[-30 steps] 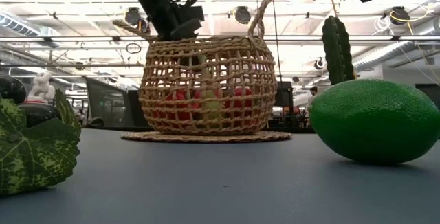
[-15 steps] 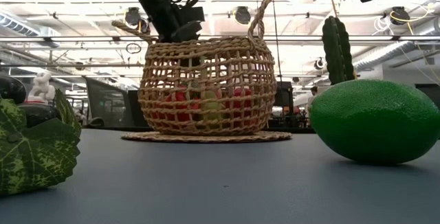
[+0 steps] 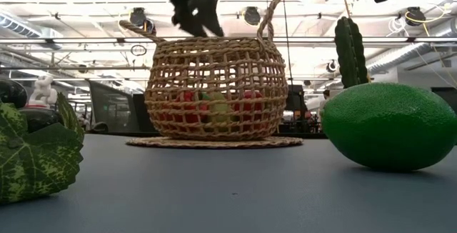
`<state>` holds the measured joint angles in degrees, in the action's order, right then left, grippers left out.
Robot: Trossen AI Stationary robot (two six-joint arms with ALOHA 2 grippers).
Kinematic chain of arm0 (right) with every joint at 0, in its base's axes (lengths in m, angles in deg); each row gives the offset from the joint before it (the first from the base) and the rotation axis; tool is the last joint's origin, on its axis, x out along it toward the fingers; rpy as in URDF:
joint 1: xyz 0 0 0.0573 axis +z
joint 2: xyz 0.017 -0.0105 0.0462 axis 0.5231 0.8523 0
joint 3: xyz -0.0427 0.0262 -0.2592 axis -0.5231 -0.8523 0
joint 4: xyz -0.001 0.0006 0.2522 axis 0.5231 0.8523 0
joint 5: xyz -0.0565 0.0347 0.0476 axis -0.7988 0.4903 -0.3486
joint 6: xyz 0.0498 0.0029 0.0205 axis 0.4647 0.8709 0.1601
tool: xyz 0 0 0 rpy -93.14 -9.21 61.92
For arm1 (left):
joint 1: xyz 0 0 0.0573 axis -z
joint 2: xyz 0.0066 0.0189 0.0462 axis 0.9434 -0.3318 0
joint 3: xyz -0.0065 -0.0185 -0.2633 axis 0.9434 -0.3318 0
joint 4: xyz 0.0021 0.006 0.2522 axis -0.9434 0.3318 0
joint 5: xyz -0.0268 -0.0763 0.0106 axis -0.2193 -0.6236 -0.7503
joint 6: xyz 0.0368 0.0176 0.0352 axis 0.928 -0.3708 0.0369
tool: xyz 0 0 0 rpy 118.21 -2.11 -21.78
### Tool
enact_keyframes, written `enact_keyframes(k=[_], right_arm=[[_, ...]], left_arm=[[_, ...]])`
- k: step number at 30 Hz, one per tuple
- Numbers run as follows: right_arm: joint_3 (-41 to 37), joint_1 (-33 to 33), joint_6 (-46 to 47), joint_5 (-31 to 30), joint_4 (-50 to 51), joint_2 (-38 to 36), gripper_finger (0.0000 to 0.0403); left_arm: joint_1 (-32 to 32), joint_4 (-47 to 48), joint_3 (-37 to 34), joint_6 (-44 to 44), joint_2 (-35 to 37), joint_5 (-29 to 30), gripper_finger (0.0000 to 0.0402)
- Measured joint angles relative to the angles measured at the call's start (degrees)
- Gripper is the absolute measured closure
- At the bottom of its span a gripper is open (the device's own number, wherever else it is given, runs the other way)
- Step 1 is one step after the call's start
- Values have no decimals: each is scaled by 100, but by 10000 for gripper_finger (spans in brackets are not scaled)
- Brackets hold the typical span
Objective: Build produce basket
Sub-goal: Put the lime into the basket
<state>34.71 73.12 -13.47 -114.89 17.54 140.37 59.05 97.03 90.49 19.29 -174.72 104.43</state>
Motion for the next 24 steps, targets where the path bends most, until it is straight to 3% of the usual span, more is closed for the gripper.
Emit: enact_keyframes(k=[6, 13, 24], right_arm=[[0, 0, 316, 0, -1, 0, 44], [0, 0, 721, 32, 0, 0, 44], [0, 12, 1259, 353, 156, 182, 29]], left_arm=[[264, 509, 654, -334, 47, 1, 9], [772, 804, 717, -963, 426, 391, 9], [2234, 516, -304, -1711, 1039, 1918, 9]])
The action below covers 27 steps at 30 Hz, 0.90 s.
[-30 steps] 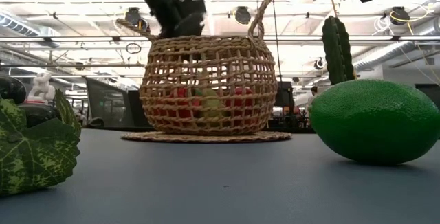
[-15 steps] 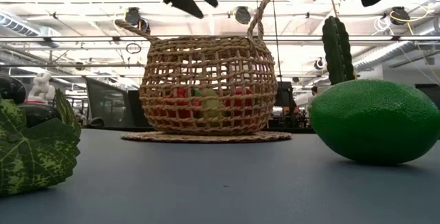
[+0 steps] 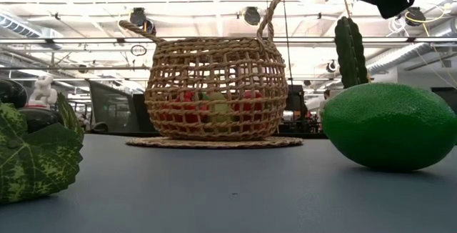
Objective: Build produce basket
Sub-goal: Put the lime into the basket
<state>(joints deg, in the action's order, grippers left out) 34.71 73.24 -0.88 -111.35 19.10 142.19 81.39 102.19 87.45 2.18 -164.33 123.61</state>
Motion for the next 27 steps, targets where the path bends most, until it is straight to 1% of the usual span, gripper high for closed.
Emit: enact_keyframes(k=[3, 5, 7, 10, 14, 17, 23, 25, 27], right_arm=[[2, 1, 88, 170, -148, 157, 18], [0, 0, 117, 281, -238, 305, 11], [0, 1, 128, 318, -463, 506, 6], [19, -1, 145, 434, -719, 845, 3], [263, 1, 236, 435, -698, 1339, 3], [537, -7, 384, 438, -441, 1673, 3], [1199, -47, 830, 469, 668, 2291, 3], [1420, -83, 953, 599, 885, 2480, 3], [1571, -89, 1030, 600, 1089, 2620, 3]], left_arm=[[271, -220, -329, -189, 150, 401, 9], [382, -540, -498, -196, 225, 574, 9], [482, -669, -682, -144, 331, 640, 9], [604, -1124, -929, 86, 448, 653, 9], [729, -1527, -1270, 313, 684, 651, 9], [854, -1726, -1592, 454, 920, 656, 9], [1124, -2502, -2250, 880, 1385, 638, 9], [1192, -2659, -2355, 948, 1500, 640, 9], [1233, -2649, -2392, 954, 1574, 638, 9]])
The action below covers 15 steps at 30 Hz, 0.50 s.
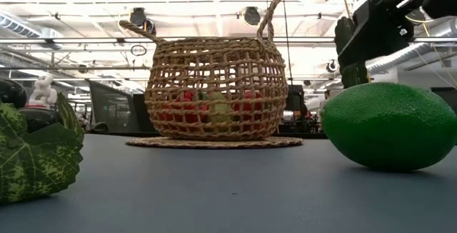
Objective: Build produce basket
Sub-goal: Put the lime into the basket
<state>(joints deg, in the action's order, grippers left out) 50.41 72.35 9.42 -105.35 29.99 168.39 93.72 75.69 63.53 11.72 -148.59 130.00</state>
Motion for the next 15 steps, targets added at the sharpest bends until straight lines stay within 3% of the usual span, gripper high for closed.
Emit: enact_keyframes(k=[15], right_arm=[[215, -394, 276, 705, 467, 665, 3]], left_arm=[[105, -154, -1, 74, 32, 0, 9]])
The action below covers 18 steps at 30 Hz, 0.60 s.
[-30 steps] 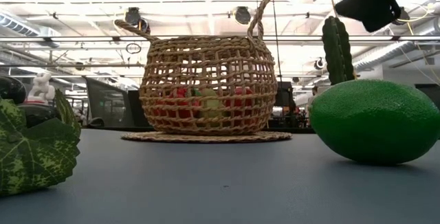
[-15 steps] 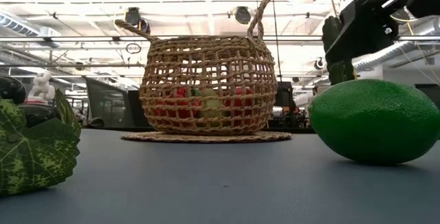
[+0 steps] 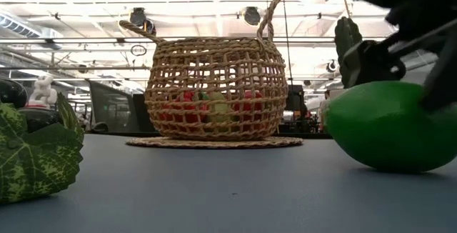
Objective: Build produce basket
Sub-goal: Put the lime into the basket
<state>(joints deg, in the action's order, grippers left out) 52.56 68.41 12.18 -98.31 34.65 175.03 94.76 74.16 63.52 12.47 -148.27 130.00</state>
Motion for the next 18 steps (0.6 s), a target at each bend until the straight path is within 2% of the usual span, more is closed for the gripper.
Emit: enact_keyframes(k=[9, 18], right_arm=[[-2, -164, -48, 331, 66, 173, 8], [-2, -200, -256, 340, 85, 171, 51]], left_arm=[[0, 2, 0, 4, 0, 0, 9], [0, -6, 0, 8, 0, -9, 9]])
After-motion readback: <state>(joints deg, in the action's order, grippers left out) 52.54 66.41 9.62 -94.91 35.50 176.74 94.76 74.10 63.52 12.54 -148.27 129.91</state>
